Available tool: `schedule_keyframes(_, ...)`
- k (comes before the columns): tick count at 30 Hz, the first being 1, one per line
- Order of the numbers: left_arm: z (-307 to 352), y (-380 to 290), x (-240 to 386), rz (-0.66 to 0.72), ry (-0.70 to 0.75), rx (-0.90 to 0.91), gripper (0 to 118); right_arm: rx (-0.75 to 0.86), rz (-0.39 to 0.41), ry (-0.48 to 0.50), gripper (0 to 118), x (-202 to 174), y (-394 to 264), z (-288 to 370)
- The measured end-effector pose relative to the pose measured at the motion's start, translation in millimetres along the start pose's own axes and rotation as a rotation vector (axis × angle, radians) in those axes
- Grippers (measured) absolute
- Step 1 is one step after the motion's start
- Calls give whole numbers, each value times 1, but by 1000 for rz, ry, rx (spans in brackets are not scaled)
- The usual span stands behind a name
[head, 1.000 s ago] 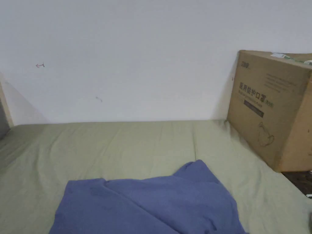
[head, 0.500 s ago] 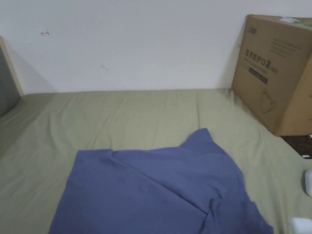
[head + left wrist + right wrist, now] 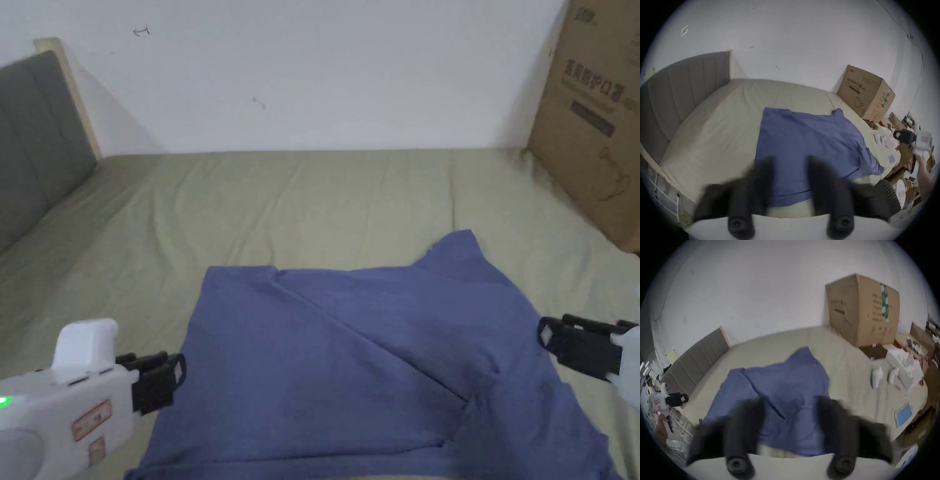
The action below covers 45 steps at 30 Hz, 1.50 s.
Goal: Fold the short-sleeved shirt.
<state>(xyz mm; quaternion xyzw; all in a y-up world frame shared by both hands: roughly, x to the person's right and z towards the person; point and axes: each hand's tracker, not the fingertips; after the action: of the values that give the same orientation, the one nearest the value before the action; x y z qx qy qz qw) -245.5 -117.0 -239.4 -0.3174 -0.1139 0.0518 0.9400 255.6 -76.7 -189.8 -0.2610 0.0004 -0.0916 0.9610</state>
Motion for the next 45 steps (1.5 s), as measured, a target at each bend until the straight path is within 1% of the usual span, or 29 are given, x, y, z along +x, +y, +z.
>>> schedule_keyframes(2,-6,3,-5,3,4,-18,0,5,20,-15,0,-8,5,-2)
schedule_keyframes(5,-11,6,-11,48,-13,-73,0,-17,-2,56,0,-7,9,-6)
schedule_keyframes(8,-23,2,-18,59,68,-292,0,-41,12,51,0,-8,4,-6)
schedule_keyframes(11,-41,-21,-42,92,-11,-512,0,-100,36,42,0,1,-7,-13)
schedule_keyframes(13,-49,-41,-57,72,35,-566,0,-152,31,42,0,8,-16,-18)
schedule_keyframes(14,-51,-48,-60,49,65,-556,7,-165,30,38,0,10,-20,-20)
schedule_keyframes(15,-53,-54,-62,33,82,-546,30,-177,30,31,0,12,-24,-21)
schedule_keyframes(16,-61,-61,-72,34,74,-519,80,-189,28,25,0,15,-29,-22)
schedule_keyframes(17,-66,-67,-75,33,70,-503,110,-199,22,20,0,18,-32,-23)
schedule_keyframes(18,-70,-72,-77,64,68,-497,118,-211,10,14,0,21,-36,-24)
schedule_keyframes(20,-71,-78,-75,132,33,-482,114,-228,-13,4,0,26,-42,-25)
schedule_keyframes(21,-76,-81,-75,122,38,-494,114,-237,-24,3,0,30,-45,-27)
schedule_keyframes(22,-79,-85,-72,114,40,-502,108,-244,-32,2,0,33,-48,-27)
schedule_keyframes(23,-81,-87,-71,95,19,-529,90,-248,-36,-1,0,35,-50,-26)
schedule_keyframes(25,-77,-85,-57,43,0,-512,25,-261,-43,-15,0,43,-53,-27)
schedule_keyframes(26,-73,-84,-54,-34,38,-496,15,-266,-44,-24,0,46,-55,-27)
schedule_keyframes(27,-70,-82,-49,-57,-11,-469,8,-272,-48,-34,0,51,-57,-27)
schedule_keyframes(31,-53,-72,-39,-30,40,-372,6,-337,-54,-62,0,70,-64,-32)
schedule_keyframes(32,-51,-67,-39,-9,46,-346,6,-348,-53,-61,12,75,-66,-33)
schedule_keyframes(33,-46,-64,-38,13,39,-320,6,-374,-45,-68,50,76,-68,-35)
schedule_keyframes(34,-41,-60,-37,18,42,-302,6,-408,-38,-89,107,80,-70,-38)
schedule_keyframes(35,-38,-58,-34,14,47,-303,6,-444,-33,-112,117,83,-73,-44)
schedule_keyframes(36,-38,-55,-31,8,52,-308,6,-514,-27,-116,117,86,-78,-52)
schedule_keyframes(37,-37,-53,-29,0,61,-312,6,-486,-43,-131,116,102,-86,-58)
schedule_keyframes(38,-35,-51,-27,-11,70,-318,6,-510,-40,-109,116,106,-89,-65)
schedule_keyframes(39,-33,-50,-26,-14,76,-321,6,-557,-30,-134,116,111,-94,-71)
schedule_keyframes(42,-34,-48,-23,-10,94,-333,6,-648,52,-198,116,123,-105,-98)
schedule_keyframes(44,-36,-50,-22,-19,124,-364,6,-691,73,-176,114,129,-115,-109)
schedule_keyframes(45,-38,-51,-22,-24,129,-376,6,-722,85,-163,109,124,-116,-103)
